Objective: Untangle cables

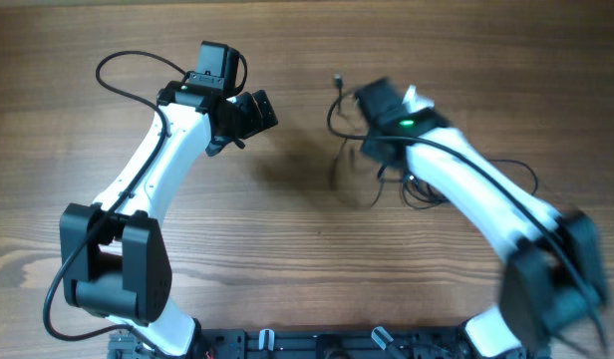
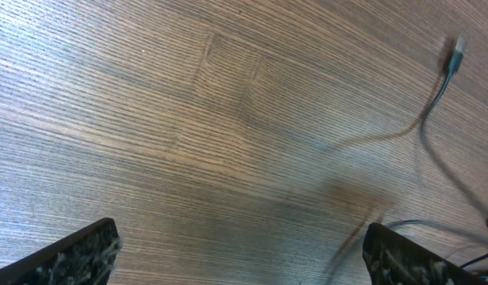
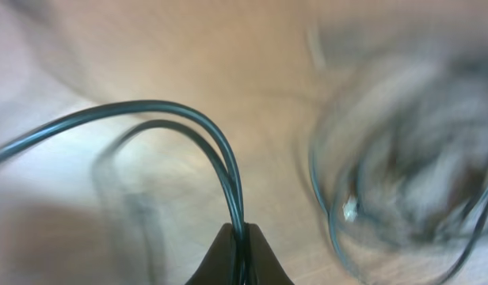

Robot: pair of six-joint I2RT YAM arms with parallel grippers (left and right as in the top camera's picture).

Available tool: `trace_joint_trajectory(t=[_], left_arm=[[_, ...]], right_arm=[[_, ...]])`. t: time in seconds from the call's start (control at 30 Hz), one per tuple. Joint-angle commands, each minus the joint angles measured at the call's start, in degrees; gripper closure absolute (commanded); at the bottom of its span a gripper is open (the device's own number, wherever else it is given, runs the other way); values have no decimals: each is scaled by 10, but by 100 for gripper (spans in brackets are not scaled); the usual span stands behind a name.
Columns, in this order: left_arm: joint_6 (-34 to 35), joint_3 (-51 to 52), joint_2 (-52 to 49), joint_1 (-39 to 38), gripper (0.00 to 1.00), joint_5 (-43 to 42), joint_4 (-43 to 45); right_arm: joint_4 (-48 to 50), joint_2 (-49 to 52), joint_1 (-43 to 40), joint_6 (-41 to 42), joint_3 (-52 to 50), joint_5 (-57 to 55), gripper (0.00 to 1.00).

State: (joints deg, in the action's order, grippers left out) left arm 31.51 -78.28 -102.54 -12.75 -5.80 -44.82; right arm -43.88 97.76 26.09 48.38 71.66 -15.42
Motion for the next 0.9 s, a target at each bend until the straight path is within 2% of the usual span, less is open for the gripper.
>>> trace_joint_trajectory(t=[0.0,0.17,0.23,0.33,0.37,0.43,0.57,0.7,0.87], left_arm=[[-13,-4,-3,-1,0,6,0],[-13,-4,-3,-1,0,6,0],[-13,-4,-3,-1,0,6,0],[-13,-4,-3,-1,0,6,0],[-13,-4,-3,-1,0,6,0],[-13,-4,-3,-1,0,6,0],[-13,-4,-3,-1,0,6,0],[-13,-4,-3,-1,0,6,0],[-13,-4,-3,-1,0,6,0]], right_arm=[[49,-132,-49,-188,39,-29,96],[110,-220,-169,-251,39,-24,96],[130,-230,-253,-293,39,-28,95],[143,-221,-369,-303,39,-30,96],[162,-207,-440,-303,39,-30,96],[190,-185,-529,-304,39,-29,96],[223,-113,-678,-301,39,-7,96],[237,-13,-760,-301,39,38,96],[233,88,-817,-301,39,129,96]])
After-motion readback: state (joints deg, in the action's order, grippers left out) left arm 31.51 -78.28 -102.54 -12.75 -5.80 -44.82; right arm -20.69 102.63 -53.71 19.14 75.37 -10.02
